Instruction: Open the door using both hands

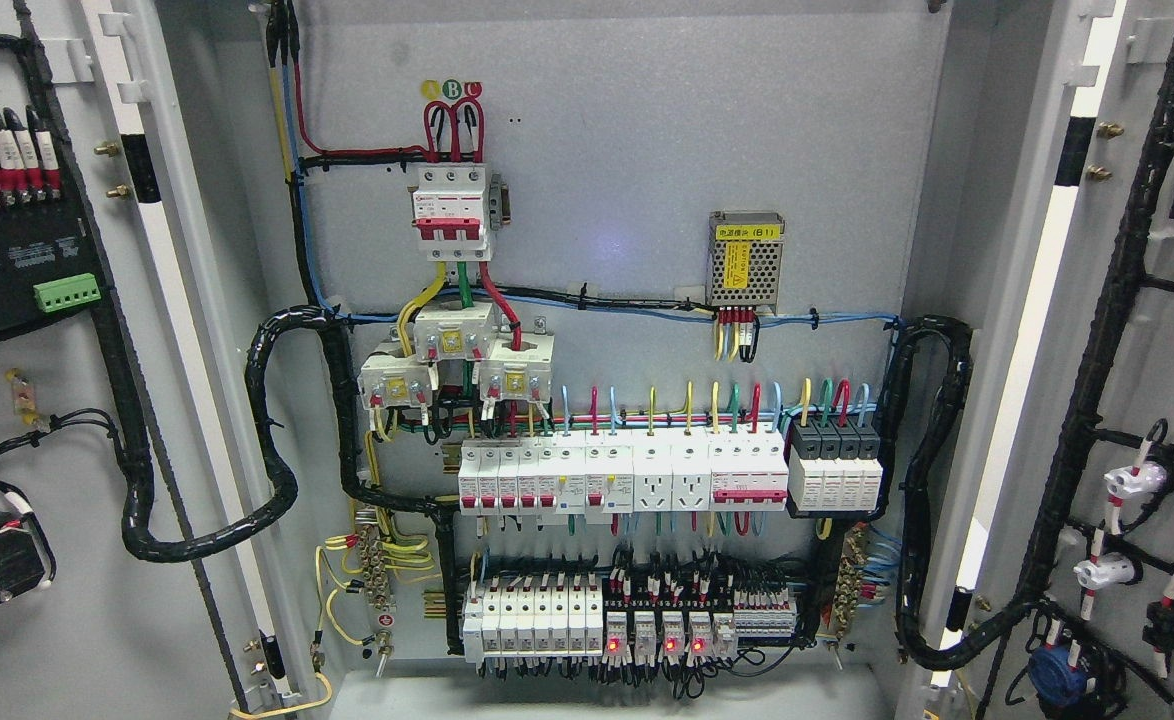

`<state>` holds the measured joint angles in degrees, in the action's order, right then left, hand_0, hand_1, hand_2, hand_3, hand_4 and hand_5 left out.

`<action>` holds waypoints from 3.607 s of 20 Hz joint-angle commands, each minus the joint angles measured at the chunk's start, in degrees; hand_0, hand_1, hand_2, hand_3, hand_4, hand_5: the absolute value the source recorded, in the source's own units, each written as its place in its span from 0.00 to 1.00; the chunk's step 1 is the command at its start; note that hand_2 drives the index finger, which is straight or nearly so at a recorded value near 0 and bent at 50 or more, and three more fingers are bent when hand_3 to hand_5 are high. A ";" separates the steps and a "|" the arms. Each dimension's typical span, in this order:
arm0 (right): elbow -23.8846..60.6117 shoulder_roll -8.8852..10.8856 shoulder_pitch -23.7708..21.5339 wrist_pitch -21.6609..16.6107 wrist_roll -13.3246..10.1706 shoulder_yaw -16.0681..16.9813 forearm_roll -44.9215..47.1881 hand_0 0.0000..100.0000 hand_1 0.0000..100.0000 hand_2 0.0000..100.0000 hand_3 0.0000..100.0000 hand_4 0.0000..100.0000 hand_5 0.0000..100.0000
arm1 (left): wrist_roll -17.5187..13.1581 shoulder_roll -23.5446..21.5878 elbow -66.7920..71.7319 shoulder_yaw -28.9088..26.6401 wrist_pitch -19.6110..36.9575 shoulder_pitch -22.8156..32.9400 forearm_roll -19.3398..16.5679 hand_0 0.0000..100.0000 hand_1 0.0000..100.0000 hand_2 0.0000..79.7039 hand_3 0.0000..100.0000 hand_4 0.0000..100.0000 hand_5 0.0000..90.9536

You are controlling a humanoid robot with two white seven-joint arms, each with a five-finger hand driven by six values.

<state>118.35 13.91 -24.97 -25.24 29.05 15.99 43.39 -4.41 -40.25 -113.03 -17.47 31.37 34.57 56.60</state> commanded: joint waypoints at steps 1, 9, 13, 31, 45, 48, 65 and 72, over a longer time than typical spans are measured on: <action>-3.73 2.09 -1.66 0.11 -0.13 -11.23 -6.90 0.19 0.00 0.00 0.00 0.00 0.00 | 0.02 3.33 -1.41 8.75 1.33 3.92 -4.03 0.00 0.00 0.00 0.00 0.00 0.00; -19.02 1.65 -1.57 -0.07 -0.13 -16.16 -12.81 0.19 0.00 0.00 0.00 0.00 0.00 | 0.02 14.58 14.57 18.69 0.89 4.19 -11.06 0.00 0.00 0.00 0.00 0.00 0.00; -26.84 1.30 -1.57 -0.07 -0.13 -17.92 -12.90 0.19 0.00 0.00 0.00 0.00 0.00 | -0.51 15.73 22.40 24.05 0.98 4.19 -11.33 0.00 0.00 0.00 0.00 0.00 0.00; -74.82 -3.18 2.81 -0.16 -0.05 -21.26 -17.20 0.19 0.00 0.00 0.00 0.00 0.00 | -9.73 27.68 73.73 31.62 -2.53 -9.34 -15.38 0.00 0.00 0.00 0.00 0.00 0.00; -100.41 -7.49 9.06 1.16 -1.53 -21.35 -21.06 0.19 0.00 0.00 0.00 0.00 0.00 | -14.40 34.71 100.80 31.35 -12.12 -20.50 -23.45 0.00 0.00 0.00 0.00 0.00 0.00; -104.98 -8.45 11.52 1.34 -6.44 -21.26 -24.67 0.19 0.00 0.00 0.00 0.00 0.00 | -14.39 35.94 104.06 31.35 -13.08 -22.35 -25.83 0.00 0.00 0.00 0.00 0.00 0.00; -110.97 -10.48 13.28 16.44 -18.50 -21.17 -36.80 0.19 0.00 0.00 0.00 0.00 0.00 | -1.22 39.29 106.27 31.27 -22.58 -23.32 -36.38 0.00 0.00 0.00 0.00 0.00 0.00; -111.15 -12.41 14.95 22.78 -19.72 -21.26 -36.80 0.19 0.00 0.00 0.00 0.00 0.00 | 2.74 40.34 106.18 31.71 -22.58 -23.58 -37.35 0.00 0.00 0.00 0.00 0.00 0.00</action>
<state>13.05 3.45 -10.87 -3.55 10.30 -5.10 7.41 -2.95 -1.80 -9.66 13.78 8.56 11.16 20.59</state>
